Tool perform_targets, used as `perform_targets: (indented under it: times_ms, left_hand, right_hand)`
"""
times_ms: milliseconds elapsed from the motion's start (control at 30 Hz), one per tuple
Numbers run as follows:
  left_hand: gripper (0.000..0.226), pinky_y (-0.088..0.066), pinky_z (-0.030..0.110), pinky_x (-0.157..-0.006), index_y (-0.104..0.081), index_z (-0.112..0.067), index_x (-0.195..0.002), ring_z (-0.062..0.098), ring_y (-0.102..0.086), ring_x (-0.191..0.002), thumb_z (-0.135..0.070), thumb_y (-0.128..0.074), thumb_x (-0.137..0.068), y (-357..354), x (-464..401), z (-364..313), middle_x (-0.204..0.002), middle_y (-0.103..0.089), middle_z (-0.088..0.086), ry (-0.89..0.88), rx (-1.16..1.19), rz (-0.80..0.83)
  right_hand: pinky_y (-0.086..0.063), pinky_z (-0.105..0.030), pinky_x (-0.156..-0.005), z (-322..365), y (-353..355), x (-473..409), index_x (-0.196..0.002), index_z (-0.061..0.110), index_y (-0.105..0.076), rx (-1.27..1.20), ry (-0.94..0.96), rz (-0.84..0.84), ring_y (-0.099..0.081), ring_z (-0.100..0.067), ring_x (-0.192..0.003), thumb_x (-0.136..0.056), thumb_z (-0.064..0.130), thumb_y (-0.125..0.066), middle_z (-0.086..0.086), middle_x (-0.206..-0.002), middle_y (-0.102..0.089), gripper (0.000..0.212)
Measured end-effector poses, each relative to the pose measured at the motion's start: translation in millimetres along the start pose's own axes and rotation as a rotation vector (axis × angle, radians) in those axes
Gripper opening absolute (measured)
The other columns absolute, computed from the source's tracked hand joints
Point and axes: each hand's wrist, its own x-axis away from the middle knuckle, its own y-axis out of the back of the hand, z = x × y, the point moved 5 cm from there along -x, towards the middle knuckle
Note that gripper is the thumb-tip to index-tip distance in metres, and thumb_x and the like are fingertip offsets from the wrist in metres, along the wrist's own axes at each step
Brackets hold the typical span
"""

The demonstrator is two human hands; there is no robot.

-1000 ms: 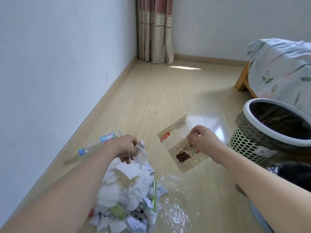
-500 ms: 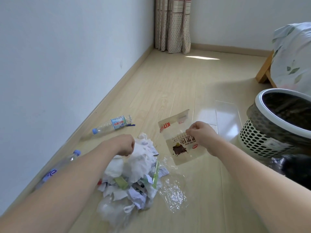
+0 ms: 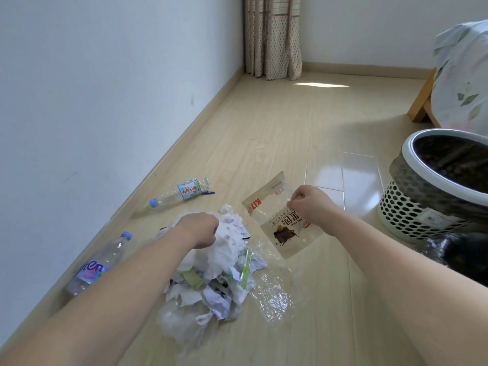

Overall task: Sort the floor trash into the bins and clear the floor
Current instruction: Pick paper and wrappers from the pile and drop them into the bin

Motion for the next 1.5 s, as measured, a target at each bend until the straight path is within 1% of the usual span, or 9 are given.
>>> perform_targets:
  times_ms: [167, 467, 633, 700, 800, 933, 1100, 1333, 1500]
  left_hand:
    - [0.035, -0.040, 0.031, -0.079, -0.052, -0.023, -0.120, 0.023, -0.054, -0.107, -0.043, -0.055, -0.092, -10, 2, -6, -0.120, -0.052, -0.002, -0.053, -0.023, -0.002]
    - [0.020, -0.047, 0.029, -0.067, -0.071, -0.018, -0.092, 0.021, -0.063, -0.086, -0.030, -0.054, -0.094, 7, 3, 11, -0.094, -0.067, 0.000, -0.004, -0.016, 0.103]
    - [0.025, -0.034, 0.028, -0.054, -0.044, -0.015, -0.065, 0.019, -0.043, -0.060, -0.021, -0.049, -0.089, 34, 21, 16, -0.066, -0.047, 0.000, 0.052, 0.011, 0.014]
    - [0.023, -0.032, 0.028, -0.055, -0.043, -0.014, -0.067, 0.019, -0.042, -0.060, -0.021, -0.047, -0.088, 53, 27, 15, -0.068, -0.047, 0.002, 0.097, 0.246, -0.069]
    - [0.023, -0.034, 0.027, -0.052, -0.041, -0.010, -0.066, 0.024, -0.047, -0.055, -0.007, -0.040, -0.088, 102, 33, 1, -0.063, -0.051, 0.011, 0.165, 0.957, -0.254]
    - [0.017, -0.048, 0.027, -0.046, -0.050, -0.002, -0.079, 0.031, -0.062, -0.052, -0.001, -0.036, -0.089, 164, 36, -66, -0.074, -0.062, 0.023, 0.026, 1.377, -0.182]
    - [0.018, -0.058, 0.038, -0.066, -0.055, -0.003, -0.081, 0.035, -0.067, -0.069, -0.002, -0.039, -0.089, 222, 29, -208, -0.085, -0.068, 0.024, -0.306, 1.346, -0.021]
    - [0.015, -0.060, 0.033, -0.059, -0.058, -0.006, -0.082, 0.027, -0.066, -0.075, -0.008, -0.047, -0.093, 214, 25, -393, -0.091, -0.062, 0.013, -0.507, 1.100, 0.088]
    - [0.018, -0.061, 0.033, -0.066, -0.069, -0.007, -0.087, 0.022, -0.069, -0.075, -0.019, -0.055, -0.088, 170, 18, -474, -0.088, -0.069, 0.007, -0.538, 0.725, 0.054]
  right_hand:
    - [-0.048, -0.027, -0.056, 6, 1, 5, -0.094, 0.015, -0.057, 0.016, 0.019, 0.015, -0.061, -0.023, -0.086, -0.090, 0.018, -0.056, -0.006, -0.103, -0.062, 0.006]
    - [-0.050, -0.031, -0.063, 4, 12, 1, -0.096, 0.016, -0.058, 0.065, 0.035, -0.005, -0.062, -0.022, -0.084, -0.090, 0.019, -0.056, -0.003, -0.098, -0.063, 0.007]
    - [-0.053, -0.035, -0.067, 13, 15, 1, -0.095, 0.017, -0.057, 0.052, 0.054, -0.014, -0.063, -0.022, -0.084, -0.089, 0.018, -0.056, -0.003, -0.097, -0.062, 0.006]
    - [-0.052, -0.032, -0.063, 17, 23, 4, -0.096, 0.017, -0.057, 0.065, 0.063, -0.009, -0.062, -0.020, -0.083, -0.090, 0.019, -0.056, -0.002, -0.097, -0.061, 0.007]
    - [-0.047, -0.028, -0.055, 20, 58, 10, -0.097, 0.016, -0.057, 0.020, 0.047, -0.066, -0.059, -0.018, -0.079, -0.091, 0.019, -0.054, -0.002, -0.093, -0.061, 0.008]
    - [-0.047, -0.029, -0.057, 1, 128, 24, -0.094, 0.015, -0.057, 0.000, 0.004, -0.194, -0.057, -0.016, -0.074, -0.092, 0.018, -0.054, -0.002, -0.087, -0.061, 0.005]
    - [-0.046, -0.032, -0.060, -68, 226, 67, -0.088, 0.007, -0.059, 0.015, -0.062, -0.362, -0.054, -0.019, -0.070, -0.089, 0.023, -0.054, -0.007, -0.081, -0.059, 0.016]
    - [-0.054, -0.034, -0.056, -183, 314, 131, -0.077, 0.013, -0.054, 0.091, -0.154, -0.586, -0.057, -0.021, -0.068, -0.091, 0.026, -0.053, -0.007, -0.086, -0.057, 0.018]
    - [-0.050, -0.037, -0.067, -244, 306, 135, -0.079, 0.015, -0.051, 0.393, -0.229, -0.458, -0.058, -0.024, -0.078, -0.091, 0.028, -0.047, -0.004, -0.090, -0.058, 0.018]
